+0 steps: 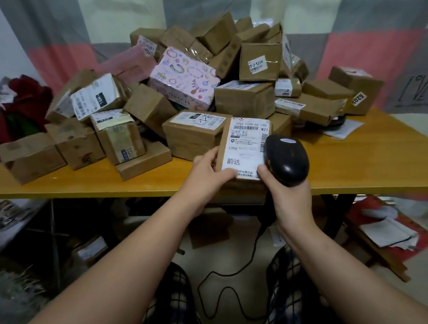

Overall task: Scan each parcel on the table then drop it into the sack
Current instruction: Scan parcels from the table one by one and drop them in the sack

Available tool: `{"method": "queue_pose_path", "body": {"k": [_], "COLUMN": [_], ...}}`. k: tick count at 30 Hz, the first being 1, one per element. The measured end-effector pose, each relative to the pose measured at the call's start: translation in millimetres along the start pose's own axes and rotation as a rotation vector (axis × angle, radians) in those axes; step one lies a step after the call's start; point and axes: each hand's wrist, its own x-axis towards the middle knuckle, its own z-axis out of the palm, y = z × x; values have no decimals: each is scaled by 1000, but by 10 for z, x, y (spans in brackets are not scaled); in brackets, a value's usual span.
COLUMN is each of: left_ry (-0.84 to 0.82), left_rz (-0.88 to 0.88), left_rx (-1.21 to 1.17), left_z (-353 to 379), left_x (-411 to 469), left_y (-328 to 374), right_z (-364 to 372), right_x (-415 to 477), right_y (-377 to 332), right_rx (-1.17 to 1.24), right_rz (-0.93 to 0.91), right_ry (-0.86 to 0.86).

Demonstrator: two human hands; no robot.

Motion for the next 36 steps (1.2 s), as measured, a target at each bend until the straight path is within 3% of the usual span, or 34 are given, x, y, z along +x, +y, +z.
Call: {"method": "queue_pose_path", "body": {"k": [4, 7, 12, 18, 36], "left_ry": [23, 3, 149, 145, 177], "left_rz": [-42, -76, 22, 210, 219], "left_rx": [-313, -382, -215, -78, -83], "left_z": [-148, -309, -615, -775, -777], "left_x": [-147, -175, -207, -288, -294], "left_y": [-75, -162, -301, -344, -350], "right_z": [13, 82, 276, 447, 156], "right_x": [-76, -70, -23, -157, -339], "right_y": [60, 83, -18, -127, -254], "right_rx": [-10, -53, -182, -261, -294], "right_rz": [-49, -64, -165, -231, -149], "right_ry": [-86, -190, -337, -422, -424]}}
